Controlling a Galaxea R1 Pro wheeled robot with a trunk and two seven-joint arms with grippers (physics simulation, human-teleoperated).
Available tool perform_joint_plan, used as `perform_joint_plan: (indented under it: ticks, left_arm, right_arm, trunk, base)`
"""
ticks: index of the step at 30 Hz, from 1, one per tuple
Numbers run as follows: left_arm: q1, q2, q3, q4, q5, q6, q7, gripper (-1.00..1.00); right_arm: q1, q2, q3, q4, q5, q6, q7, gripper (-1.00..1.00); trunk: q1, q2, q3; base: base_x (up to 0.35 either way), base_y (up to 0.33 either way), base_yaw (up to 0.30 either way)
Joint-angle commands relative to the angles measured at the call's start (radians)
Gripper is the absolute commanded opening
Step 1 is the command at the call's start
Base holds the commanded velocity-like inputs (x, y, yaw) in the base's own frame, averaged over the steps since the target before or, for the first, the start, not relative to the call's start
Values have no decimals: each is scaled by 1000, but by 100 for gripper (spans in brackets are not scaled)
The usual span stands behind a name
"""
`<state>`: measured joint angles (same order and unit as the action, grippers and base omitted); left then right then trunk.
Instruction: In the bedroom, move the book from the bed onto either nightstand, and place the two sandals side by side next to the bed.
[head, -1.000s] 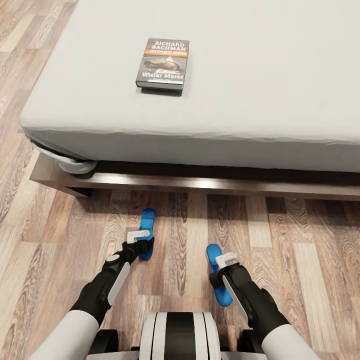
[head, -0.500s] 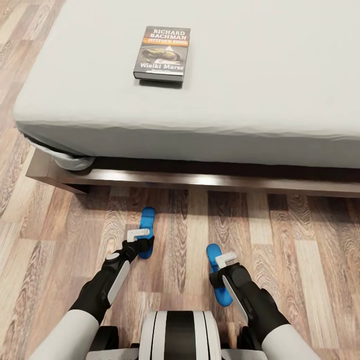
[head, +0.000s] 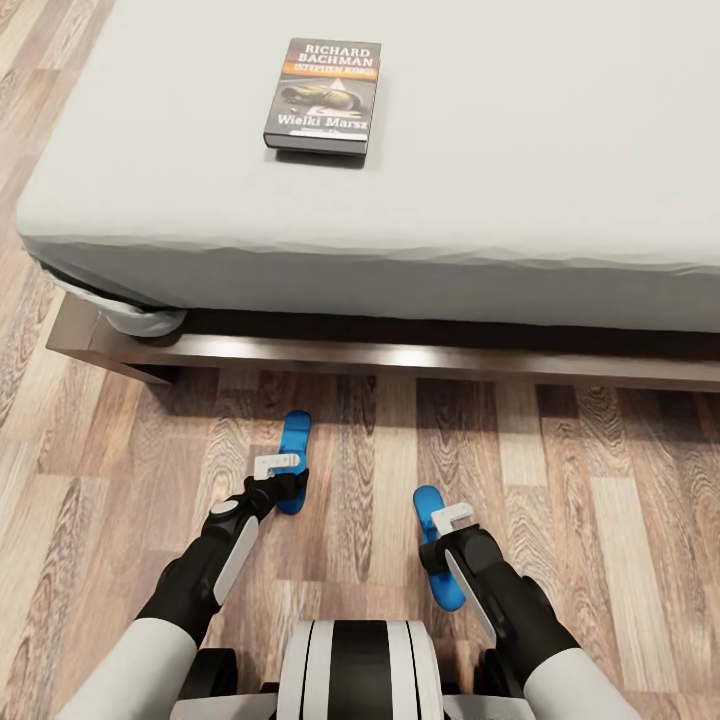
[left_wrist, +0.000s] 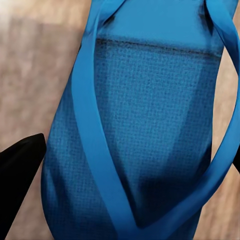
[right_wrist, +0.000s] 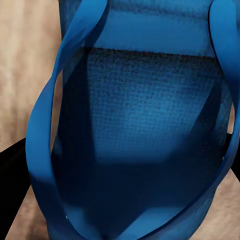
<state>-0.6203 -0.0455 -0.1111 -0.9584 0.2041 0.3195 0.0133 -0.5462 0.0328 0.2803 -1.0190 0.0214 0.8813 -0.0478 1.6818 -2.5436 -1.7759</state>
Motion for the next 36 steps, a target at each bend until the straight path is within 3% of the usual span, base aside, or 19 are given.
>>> perform_joint_plan:
  ticks: [1, 10, 11, 30, 36]
  left_arm:
    - [1, 0, -2, 63, 23, -63, 2, -100]
    - [1, 0, -2, 63, 23, -63, 1, -100]
    - [1, 0, -2, 63, 23, -63, 1, 100]
    - [1, 0, -2, 6, 24, -61, 0, 100]
    - [1, 0, -3, 3, 23, -56, -1, 100]
  right_arm:
    - [0, -1, 2, 8, -10, 4, -4, -100]
    - [0, -1, 2, 8, -9, 4, -4, -100]
    - [0, -1, 2, 8, -9, 4, -4, -100]
    - [0, -1, 2, 8, -8, 4, -4, -100]
    - [0, -1, 2, 8, -8, 4, -4, -100]
  trunk:
    - [2, 0, -1]
    - [2, 0, -1]
    - [2, 0, -1]
    - [2, 0, -1]
    - [0, 1, 23]
  base:
    - [0, 0, 0]
    - [0, 0, 0]
    - [0, 0, 0]
    - [0, 0, 0]
    - [0, 0, 0]
